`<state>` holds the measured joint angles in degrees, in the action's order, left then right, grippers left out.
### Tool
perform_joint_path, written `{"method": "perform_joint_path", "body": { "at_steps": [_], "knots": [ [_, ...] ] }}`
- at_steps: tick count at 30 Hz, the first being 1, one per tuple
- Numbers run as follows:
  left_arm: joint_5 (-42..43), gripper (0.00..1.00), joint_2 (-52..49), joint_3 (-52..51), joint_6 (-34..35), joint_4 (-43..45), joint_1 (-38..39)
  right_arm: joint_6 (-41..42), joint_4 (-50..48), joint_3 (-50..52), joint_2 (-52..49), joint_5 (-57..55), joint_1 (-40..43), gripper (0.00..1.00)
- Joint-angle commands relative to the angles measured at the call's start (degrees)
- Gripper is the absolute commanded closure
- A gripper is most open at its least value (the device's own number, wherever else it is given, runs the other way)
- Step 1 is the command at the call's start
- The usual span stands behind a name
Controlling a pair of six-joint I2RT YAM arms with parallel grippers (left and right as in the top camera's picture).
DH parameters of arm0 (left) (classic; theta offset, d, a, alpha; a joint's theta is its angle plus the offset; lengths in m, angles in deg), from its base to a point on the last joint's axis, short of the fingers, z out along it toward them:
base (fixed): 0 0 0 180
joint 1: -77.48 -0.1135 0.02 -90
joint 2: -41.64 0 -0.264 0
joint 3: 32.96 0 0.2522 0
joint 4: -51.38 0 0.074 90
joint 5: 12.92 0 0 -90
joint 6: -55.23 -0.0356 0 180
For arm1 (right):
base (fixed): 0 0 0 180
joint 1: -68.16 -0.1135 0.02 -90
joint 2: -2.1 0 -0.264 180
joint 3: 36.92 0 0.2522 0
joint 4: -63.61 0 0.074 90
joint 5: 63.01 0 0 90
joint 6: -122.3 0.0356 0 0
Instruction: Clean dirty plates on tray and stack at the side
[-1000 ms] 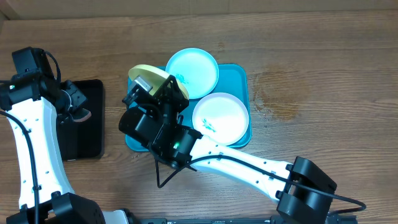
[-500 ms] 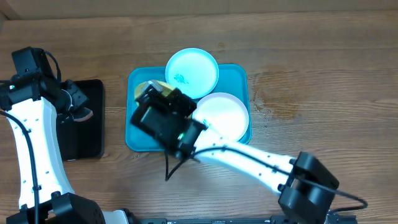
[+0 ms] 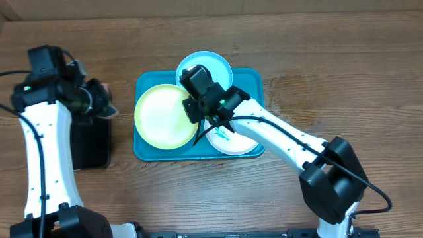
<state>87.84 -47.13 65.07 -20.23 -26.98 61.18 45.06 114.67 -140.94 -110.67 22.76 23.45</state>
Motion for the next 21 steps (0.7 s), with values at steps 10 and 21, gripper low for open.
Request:
{"method": "perform_joint_path", "body": {
  "at_steps": [10, 21],
  "knots": [
    [-0.83, 0.96, -0.09, -7.58, -3.41, 4.98, 6.99, 7.87, -1.01, 0.33, -9.07, 1.33, 1.75, 0.96],
    [2.12, 0.96, -0.11, -11.28, -3.48, 6.88, 7.02, 8.9, -2.34, 0.33, -11.1, 7.08, 4.28, 0.96]
  ]
}}
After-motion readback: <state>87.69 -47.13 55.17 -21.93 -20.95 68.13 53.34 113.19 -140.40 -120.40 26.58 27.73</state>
